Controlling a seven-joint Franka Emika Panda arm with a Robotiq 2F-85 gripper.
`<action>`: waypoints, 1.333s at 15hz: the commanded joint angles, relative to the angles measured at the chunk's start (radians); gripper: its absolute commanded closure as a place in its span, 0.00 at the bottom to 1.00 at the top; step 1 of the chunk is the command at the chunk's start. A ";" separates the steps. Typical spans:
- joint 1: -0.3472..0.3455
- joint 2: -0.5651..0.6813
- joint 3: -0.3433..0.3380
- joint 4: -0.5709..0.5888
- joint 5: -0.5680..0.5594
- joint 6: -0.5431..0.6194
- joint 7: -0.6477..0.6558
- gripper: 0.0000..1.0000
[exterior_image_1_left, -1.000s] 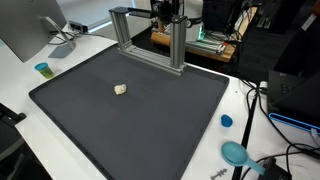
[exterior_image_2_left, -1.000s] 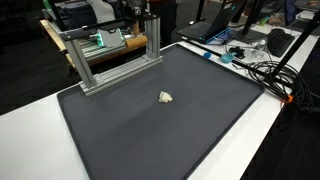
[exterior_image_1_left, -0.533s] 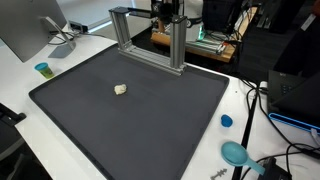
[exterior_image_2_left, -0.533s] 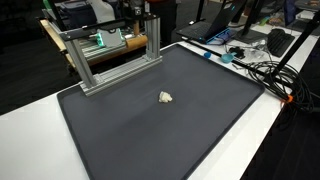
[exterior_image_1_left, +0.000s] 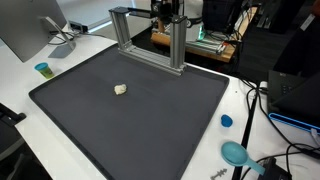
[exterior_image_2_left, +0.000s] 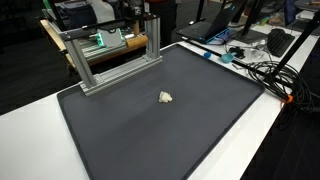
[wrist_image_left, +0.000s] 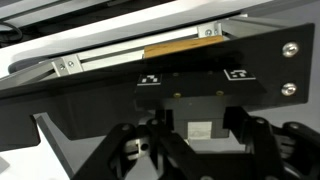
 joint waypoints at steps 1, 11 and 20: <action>-0.013 -0.034 0.020 -0.008 -0.044 -0.030 0.012 0.18; 0.013 -0.037 0.010 0.010 -0.049 -0.080 -0.045 0.66; 0.022 -0.053 -0.015 0.001 -0.032 -0.093 -0.088 0.17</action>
